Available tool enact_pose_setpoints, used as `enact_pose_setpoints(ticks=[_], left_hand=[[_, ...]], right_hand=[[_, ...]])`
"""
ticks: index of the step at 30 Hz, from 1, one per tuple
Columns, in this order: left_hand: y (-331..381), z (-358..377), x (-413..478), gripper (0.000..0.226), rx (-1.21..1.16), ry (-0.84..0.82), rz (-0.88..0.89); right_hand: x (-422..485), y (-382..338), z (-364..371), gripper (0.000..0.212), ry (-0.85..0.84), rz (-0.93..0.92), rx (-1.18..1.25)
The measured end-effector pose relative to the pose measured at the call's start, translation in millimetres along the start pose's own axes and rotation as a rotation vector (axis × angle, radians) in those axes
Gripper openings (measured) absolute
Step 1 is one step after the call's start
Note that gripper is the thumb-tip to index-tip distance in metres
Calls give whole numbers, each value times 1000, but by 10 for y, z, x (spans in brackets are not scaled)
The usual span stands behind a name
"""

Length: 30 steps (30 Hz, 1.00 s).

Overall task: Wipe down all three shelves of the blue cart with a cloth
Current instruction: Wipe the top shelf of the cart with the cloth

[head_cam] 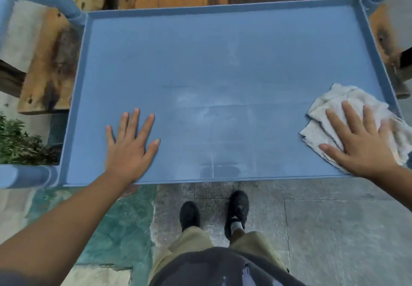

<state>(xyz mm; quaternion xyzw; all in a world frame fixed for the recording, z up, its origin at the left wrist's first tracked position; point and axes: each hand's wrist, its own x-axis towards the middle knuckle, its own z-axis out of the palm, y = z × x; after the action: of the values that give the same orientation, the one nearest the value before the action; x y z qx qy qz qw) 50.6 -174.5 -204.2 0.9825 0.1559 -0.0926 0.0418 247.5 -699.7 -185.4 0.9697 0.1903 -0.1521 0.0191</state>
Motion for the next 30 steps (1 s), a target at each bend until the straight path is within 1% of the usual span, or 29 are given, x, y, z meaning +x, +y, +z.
enact_pose_setpoints(ticks=[2,5,11,13,15,20,22,24,25,27,28,30], left_hand=[[-49,12,1,64,11,12,3],[-51,49,-2,64,4,21,24],[-108,65,16,64,-45,38,33],[-157,64,12,63,-63,49,39],[-221,55,24,63,-54,48,40],[-235,3,38,66,-51,9,33],[-192,-38,32,67,-42,-20,26],[-159,-98,52,67,-103,-65,-8],[-135,-136,69,66,-154,-82,-31],[-79,-251,163,61,-235,-54,-75],[-38,-327,225,58,-282,-13,-93],[77,-469,328,60,-399,61,-112]], right_hand=[[-41,-301,48,84,2,-45,-6],[-31,-937,67,86,13,-206,-45],[118,-2782,148,81,63,-633,-96],[179,-3159,134,78,65,-746,-110],[220,-3348,104,76,65,-792,-135],[261,-3426,58,77,19,-804,-158],[245,-3390,16,78,0,-792,-111],[244,-3350,-66,76,-19,-761,23],[232,-3313,-123,74,-12,-730,126],[233,-3196,-262,68,77,-644,279],[248,-3117,-329,66,123,-581,312],[268,-2935,-419,67,157,-391,359]])
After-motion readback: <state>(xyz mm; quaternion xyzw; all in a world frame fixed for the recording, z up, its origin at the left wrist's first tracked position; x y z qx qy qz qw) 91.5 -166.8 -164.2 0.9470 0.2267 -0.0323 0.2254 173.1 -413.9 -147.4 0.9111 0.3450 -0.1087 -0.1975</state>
